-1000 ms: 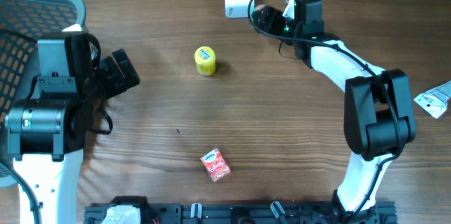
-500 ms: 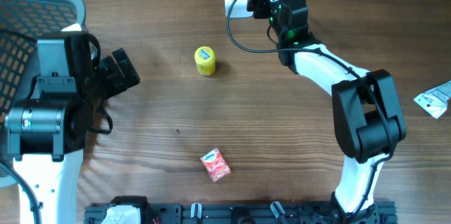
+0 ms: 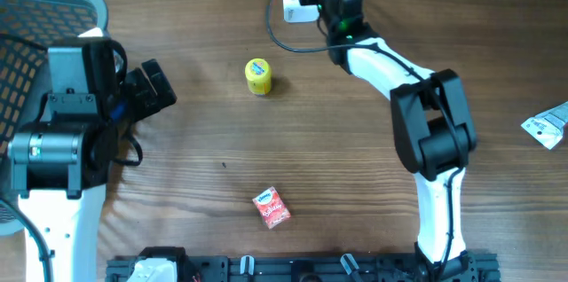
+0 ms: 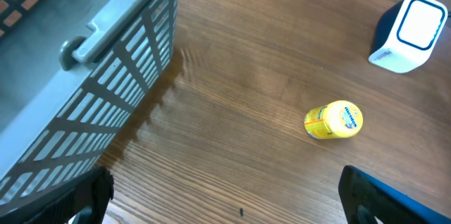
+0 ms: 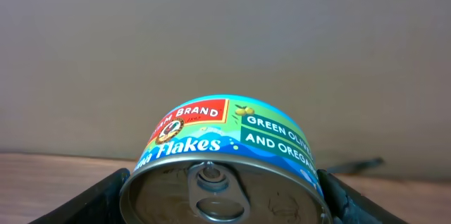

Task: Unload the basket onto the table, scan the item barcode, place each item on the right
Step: 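Hold the tuna can label-side under the scanner with the right gripper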

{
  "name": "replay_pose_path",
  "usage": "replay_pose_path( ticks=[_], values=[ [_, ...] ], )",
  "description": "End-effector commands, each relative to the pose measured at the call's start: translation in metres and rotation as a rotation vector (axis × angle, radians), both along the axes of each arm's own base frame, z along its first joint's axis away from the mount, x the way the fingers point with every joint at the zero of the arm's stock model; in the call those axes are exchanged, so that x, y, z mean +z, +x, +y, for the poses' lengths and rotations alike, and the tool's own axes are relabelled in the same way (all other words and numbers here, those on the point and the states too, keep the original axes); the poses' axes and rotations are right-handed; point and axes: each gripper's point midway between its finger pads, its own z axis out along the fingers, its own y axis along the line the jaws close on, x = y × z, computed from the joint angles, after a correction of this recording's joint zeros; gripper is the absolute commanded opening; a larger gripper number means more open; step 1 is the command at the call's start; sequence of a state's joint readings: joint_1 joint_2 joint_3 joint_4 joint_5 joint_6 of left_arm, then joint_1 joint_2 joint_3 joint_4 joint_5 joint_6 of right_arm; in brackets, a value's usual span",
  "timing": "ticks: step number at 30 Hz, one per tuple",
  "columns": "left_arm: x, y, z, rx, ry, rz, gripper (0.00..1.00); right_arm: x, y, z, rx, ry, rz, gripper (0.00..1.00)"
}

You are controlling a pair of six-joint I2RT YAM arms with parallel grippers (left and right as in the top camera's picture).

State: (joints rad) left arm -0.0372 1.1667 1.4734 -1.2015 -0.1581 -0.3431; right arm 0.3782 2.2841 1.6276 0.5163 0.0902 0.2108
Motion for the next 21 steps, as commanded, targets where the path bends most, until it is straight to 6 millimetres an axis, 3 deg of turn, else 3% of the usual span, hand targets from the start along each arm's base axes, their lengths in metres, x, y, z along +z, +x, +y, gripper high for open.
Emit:
replay_pose_path(
  ticks=[1,8,21],
  values=[
    [-0.005,0.003,0.000,0.003,-0.012,0.016,1.00,0.000,0.005,0.015,0.003,-0.075,-0.044,0.47],
    [-0.006,0.004,-0.001,0.003,-0.012,0.018,1.00,-0.039,0.009,0.011,-0.022,-0.170,-0.016,0.47],
    [-0.006,0.004,-0.001,0.006,-0.015,0.018,1.00,-0.049,0.009,0.012,-0.009,-0.233,-0.018,0.46]
  ],
)
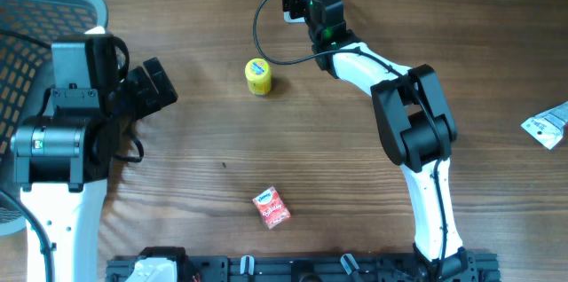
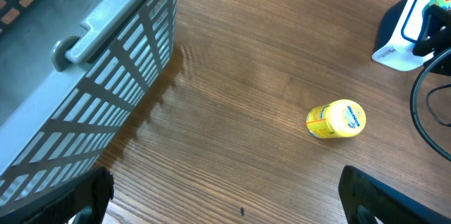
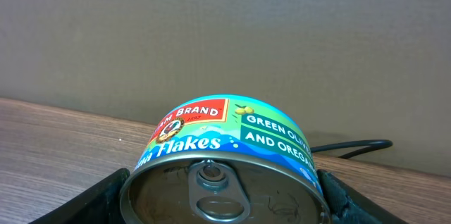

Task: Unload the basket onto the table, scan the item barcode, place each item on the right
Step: 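Hold the tuna can label-side under the scanner with the right gripper, then carry the tuna can right and set it at the table's right edge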

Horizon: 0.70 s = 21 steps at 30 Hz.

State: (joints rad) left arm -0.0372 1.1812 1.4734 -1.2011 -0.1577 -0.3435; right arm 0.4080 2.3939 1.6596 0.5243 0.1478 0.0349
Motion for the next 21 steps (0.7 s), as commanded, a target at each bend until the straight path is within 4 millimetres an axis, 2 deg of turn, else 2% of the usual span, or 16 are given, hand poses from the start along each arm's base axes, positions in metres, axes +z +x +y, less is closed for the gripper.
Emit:
replay_pose_path(
  ticks=[1,18,21],
  values=[
    [-0.002,0.001,0.000,0.006,-0.015,0.004,1.00,0.003,0.005,-0.001,-0.008,-0.037,-0.031,0.46],
    [-0.006,-0.004,0.000,0.006,-0.014,0.028,1.00,0.001,0.003,-0.013,-0.067,-0.116,0.002,0.43],
    [-0.006,-0.004,0.000,0.006,-0.014,0.030,1.00,0.020,-0.001,-0.015,-0.070,-0.121,0.013,0.46]
  ],
)
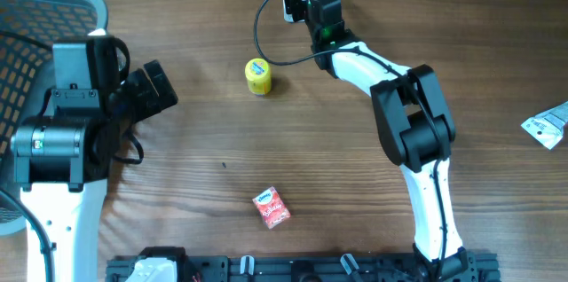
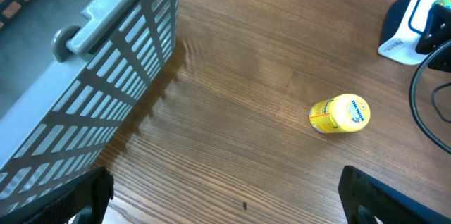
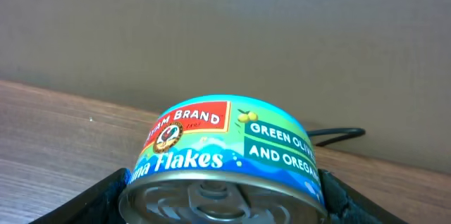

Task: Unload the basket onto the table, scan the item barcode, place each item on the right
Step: 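Carry the tuna can right and set it at the table's right edge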

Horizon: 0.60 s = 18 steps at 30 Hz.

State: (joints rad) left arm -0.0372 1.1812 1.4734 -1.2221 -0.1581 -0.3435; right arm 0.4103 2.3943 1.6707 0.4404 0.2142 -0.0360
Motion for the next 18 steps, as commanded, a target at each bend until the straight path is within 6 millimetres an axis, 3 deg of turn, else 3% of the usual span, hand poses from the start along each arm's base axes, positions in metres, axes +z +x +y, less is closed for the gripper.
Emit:
replay_pose_path(
  ticks=[1,6,9,14,18],
  values=[
    [-0.003,0.000,0.000,0.006,-0.015,0.009,1.00,0.045,-0.002,-0.006,-0.029,-0.011,-0.040,0.46],
    [-0.003,0.000,0.000,0.006,-0.015,0.010,1.00,0.098,-0.016,-0.017,-0.052,-0.017,-0.041,0.46],
    [-0.003,-0.001,0.000,0.006,-0.015,0.013,1.00,0.112,-0.034,-0.029,-0.076,-0.053,0.032,0.46],
    [-0.003,-0.001,0.000,0.006,-0.015,0.013,1.00,0.100,-0.068,-0.057,-0.133,-0.096,0.234,0.48],
    [-0.004,-0.001,0.000,0.006,-0.015,0.013,1.00,0.070,-0.091,-0.094,-0.248,-0.027,0.425,0.48]
  ],
)
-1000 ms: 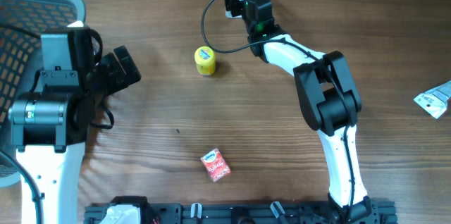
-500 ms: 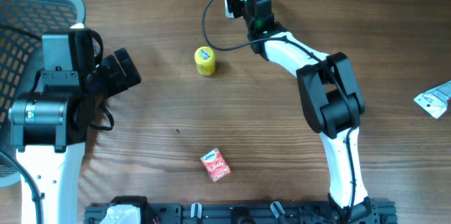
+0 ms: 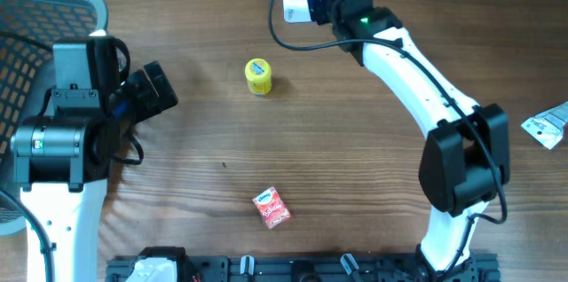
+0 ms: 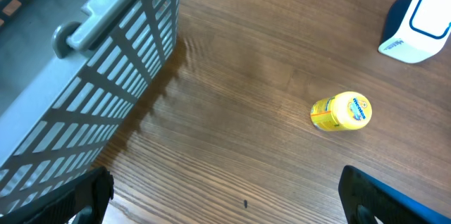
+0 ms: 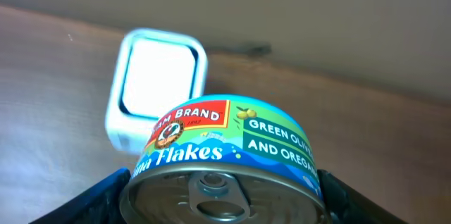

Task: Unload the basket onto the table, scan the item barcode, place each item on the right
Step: 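Carry the tuna can right and set it at the table's right edge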

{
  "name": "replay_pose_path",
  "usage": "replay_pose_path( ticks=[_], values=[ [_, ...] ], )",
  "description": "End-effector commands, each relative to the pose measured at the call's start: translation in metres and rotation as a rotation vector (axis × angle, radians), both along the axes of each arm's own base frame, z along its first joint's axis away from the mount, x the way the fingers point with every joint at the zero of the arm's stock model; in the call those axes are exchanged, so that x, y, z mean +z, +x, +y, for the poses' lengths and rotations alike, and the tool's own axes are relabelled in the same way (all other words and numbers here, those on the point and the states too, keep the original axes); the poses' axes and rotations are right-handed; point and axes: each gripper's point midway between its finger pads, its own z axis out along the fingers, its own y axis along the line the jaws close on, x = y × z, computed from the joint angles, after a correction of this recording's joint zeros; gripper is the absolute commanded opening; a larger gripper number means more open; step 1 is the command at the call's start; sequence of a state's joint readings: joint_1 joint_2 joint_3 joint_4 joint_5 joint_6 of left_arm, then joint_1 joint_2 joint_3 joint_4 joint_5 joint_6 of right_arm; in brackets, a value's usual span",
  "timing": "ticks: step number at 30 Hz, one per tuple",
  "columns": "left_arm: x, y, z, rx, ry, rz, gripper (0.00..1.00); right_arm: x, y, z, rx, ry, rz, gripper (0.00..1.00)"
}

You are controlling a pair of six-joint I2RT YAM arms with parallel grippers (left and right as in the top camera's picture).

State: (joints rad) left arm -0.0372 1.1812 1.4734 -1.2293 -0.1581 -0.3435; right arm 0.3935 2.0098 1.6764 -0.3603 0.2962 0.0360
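A tuna can (image 5: 222,160) with a blue and green label and a ring-pull lid sits between the fingers of my right gripper (image 5: 224,203), which is shut on it. The white barcode scanner (image 5: 156,86) stands just beyond the can, its window facing up. From overhead, the right gripper hovers just right of the scanner at the table's far edge. My left gripper (image 3: 155,87) is open at the left with nothing in it. Its view takes in the scanner (image 4: 419,21) at the upper right.
A yellow jar (image 3: 258,76) lies on its side left of the scanner. A red packet (image 3: 272,208) lies near the front. A grey slatted basket (image 4: 106,34) stands at the far left. A silvery packet (image 3: 546,125) lies at the right edge.
My right gripper with the can has moved from over the scanner to its right side. The scanner now shows whole in the left wrist view and appears in the right wrist view.
My right gripper held the tuna can at the scanner's right side, its camera facing the wall. Then it held the can over the scanner for two moments, hiding part of it. Now the can is back to the right. The left arm stayed put.
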Motion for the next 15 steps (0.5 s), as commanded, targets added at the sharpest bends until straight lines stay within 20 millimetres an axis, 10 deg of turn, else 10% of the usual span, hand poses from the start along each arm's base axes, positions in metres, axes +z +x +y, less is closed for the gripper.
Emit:
replay_pose_path(
  ticks=[1,5,15],
  values=[
    [-0.003,0.001,-0.001,0.006,-0.016,0.006,1.00,-0.006,-0.009,-0.042,-0.192,0.108,0.079,0.48],
    [-0.003,0.001,-0.005,-0.012,-0.015,0.006,1.00,-0.030,-0.024,-0.083,-0.294,0.181,0.222,0.47],
    [-0.006,0.004,-0.031,-0.095,-0.019,0.016,1.00,-0.066,-0.075,-0.283,-0.717,0.113,0.394,0.50]
  ],
)
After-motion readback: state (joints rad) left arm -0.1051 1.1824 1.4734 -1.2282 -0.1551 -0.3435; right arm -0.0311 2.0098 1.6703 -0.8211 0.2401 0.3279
